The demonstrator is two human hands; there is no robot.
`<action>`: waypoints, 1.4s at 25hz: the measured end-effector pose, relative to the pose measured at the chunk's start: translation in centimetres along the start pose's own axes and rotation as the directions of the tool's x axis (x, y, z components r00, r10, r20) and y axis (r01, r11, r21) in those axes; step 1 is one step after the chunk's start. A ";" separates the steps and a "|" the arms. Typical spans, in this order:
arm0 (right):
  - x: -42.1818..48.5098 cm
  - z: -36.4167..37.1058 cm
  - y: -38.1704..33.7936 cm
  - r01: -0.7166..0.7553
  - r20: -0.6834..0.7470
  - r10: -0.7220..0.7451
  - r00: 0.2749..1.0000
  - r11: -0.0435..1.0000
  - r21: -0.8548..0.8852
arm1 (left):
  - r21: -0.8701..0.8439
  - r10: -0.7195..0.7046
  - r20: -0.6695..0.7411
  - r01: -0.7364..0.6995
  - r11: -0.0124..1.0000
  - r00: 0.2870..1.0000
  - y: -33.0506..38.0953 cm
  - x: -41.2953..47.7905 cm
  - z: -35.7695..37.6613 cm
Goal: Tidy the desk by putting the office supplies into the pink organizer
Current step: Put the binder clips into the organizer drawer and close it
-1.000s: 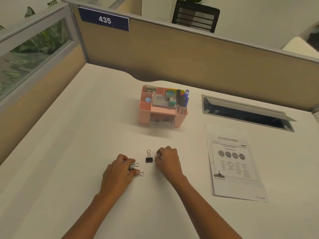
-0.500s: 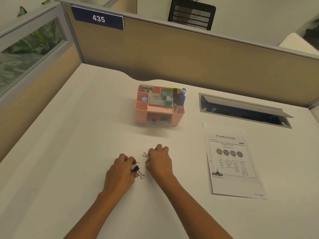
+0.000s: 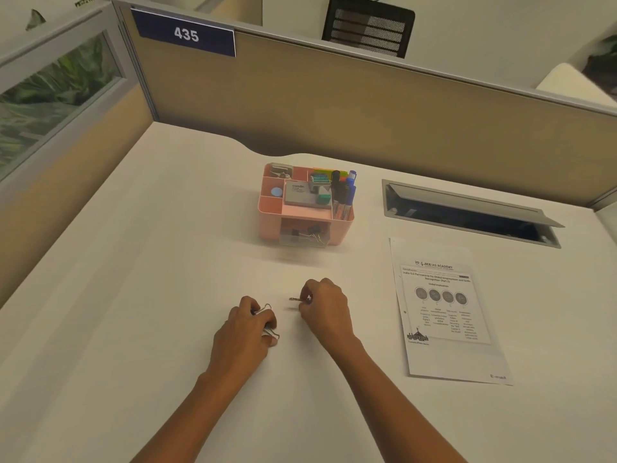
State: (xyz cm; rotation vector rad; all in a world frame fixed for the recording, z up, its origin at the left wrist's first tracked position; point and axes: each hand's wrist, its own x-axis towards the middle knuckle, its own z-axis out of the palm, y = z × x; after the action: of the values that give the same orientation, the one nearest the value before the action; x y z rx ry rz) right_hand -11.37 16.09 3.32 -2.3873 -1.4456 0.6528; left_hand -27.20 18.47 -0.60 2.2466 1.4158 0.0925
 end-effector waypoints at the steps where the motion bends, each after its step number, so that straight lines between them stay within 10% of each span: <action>1: -0.1 -0.5 0.0 0.000 -0.005 0.000 1.000 1.000 0.016 | -0.014 0.008 -0.012 -0.009 1.000 1.000 -0.1 0.1 0.1; 10: 3.6 -7.1 -3.7 0.121 -0.252 -0.115 0.961 0.993 0.011 | 0.026 0.112 -0.033 -0.112 0.993 0.993 -0.6 0.2 0.1; 18: 7.9 -6.8 -4.5 0.126 -0.174 -0.159 0.972 0.974 -0.188 | 0.015 0.134 -0.088 -0.134 0.991 0.987 -0.9 0.1 0.5; 35: 8.3 -7.8 -1.4 0.040 -0.269 -0.030 0.963 0.999 0.031 | -0.152 0.225 -0.405 -0.308 0.939 0.886 6.8 10.1 -7.5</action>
State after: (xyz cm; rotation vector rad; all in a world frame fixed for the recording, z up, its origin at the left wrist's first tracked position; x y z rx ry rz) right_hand -5.21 24.09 8.70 -2.3100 -1.3446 0.3267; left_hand -19.14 27.52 6.94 2.3077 1.1904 0.7788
